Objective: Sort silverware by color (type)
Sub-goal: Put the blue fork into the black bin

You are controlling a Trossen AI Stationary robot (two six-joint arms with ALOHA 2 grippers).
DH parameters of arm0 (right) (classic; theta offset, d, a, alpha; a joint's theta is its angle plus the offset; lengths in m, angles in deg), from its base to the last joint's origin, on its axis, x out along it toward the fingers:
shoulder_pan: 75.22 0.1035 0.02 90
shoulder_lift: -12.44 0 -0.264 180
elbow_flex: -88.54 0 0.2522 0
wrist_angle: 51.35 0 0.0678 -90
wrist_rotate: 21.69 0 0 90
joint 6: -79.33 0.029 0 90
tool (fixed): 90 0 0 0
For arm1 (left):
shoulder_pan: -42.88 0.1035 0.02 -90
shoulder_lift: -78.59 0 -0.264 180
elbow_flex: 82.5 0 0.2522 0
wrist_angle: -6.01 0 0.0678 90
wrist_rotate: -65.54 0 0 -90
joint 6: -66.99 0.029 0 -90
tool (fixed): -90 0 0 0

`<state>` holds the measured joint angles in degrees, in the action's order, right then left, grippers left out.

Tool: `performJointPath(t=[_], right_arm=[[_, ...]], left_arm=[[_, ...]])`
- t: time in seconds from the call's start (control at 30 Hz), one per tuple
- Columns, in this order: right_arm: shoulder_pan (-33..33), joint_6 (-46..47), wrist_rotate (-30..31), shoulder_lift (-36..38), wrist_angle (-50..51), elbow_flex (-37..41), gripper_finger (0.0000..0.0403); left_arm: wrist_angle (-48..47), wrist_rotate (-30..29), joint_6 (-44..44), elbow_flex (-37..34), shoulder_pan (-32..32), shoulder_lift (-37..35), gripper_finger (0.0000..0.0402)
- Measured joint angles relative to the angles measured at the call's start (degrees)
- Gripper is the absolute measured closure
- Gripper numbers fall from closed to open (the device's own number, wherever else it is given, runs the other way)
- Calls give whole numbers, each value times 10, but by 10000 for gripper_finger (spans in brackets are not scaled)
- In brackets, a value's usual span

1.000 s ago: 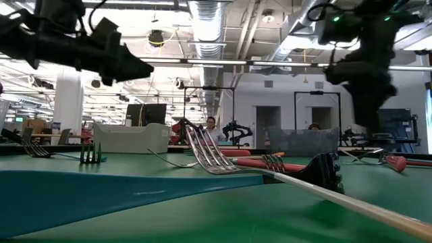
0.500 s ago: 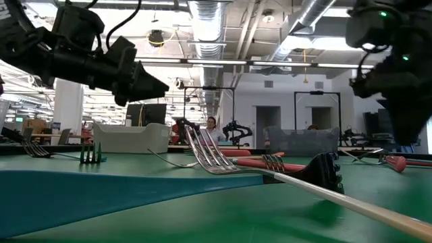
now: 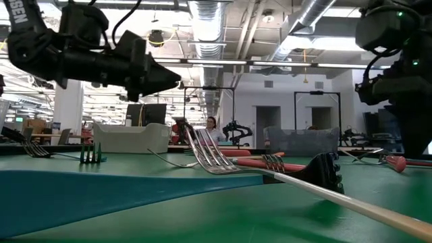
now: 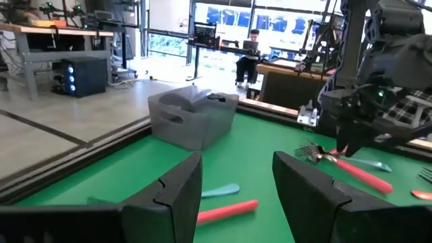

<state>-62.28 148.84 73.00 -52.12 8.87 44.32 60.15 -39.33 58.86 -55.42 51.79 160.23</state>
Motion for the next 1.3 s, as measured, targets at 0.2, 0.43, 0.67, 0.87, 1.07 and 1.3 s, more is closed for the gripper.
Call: performJointPath(t=[0.2,0.43,0.67,0.87,1.07,1.3], right_arm=[[8,11,12,-51,-9,0,267],[14,9,15,-114,-23,-5,299],[29,4,20,-107,-12,-24,380],[23,-88,45,-76,30,-62,382],[-23,-168,100,-75,100,-87,379],[-70,-265,169,-78,114,-130,377]], left_arm=[[-36,10,12,54,0,30,233],[-117,11,-6,110,0,60,233],[-139,17,-13,122,-10,57,233],[-174,16,-9,122,-11,17,233],[-265,13,9,122,-13,-38,233],[-348,-16,19,122,-14,-76,233]])
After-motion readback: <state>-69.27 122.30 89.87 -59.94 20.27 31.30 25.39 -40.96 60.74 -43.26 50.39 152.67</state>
